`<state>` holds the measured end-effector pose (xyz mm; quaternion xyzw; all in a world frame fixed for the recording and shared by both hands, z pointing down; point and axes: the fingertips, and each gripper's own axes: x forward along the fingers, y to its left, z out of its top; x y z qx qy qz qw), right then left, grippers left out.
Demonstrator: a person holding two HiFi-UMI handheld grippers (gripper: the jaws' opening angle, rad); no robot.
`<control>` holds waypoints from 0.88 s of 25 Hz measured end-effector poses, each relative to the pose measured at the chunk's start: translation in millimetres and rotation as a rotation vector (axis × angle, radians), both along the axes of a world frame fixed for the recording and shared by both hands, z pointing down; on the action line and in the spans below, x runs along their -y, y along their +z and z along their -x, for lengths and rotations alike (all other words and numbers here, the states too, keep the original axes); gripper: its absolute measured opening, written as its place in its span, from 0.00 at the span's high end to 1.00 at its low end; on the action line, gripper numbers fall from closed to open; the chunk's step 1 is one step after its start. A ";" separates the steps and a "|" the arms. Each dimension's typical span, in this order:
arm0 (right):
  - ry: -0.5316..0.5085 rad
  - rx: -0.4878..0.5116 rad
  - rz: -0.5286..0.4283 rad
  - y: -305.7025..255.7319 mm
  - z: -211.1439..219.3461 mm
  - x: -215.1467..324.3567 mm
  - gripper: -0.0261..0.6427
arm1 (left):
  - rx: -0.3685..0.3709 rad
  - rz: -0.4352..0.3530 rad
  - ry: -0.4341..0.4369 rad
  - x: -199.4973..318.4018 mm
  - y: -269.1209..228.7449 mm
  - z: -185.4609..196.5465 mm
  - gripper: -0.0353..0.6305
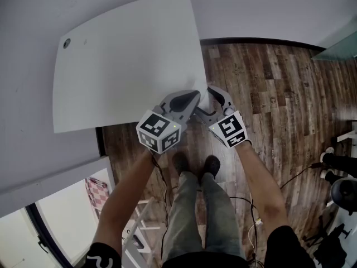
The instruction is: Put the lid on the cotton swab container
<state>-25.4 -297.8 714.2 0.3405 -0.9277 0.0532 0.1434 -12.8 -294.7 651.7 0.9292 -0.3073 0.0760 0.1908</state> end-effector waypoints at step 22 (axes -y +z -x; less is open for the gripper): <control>-0.002 -0.010 0.029 3.6 -7.0 -1.9 0.45 | 0.024 -0.073 -0.040 5.4 -2.5 6.9 0.91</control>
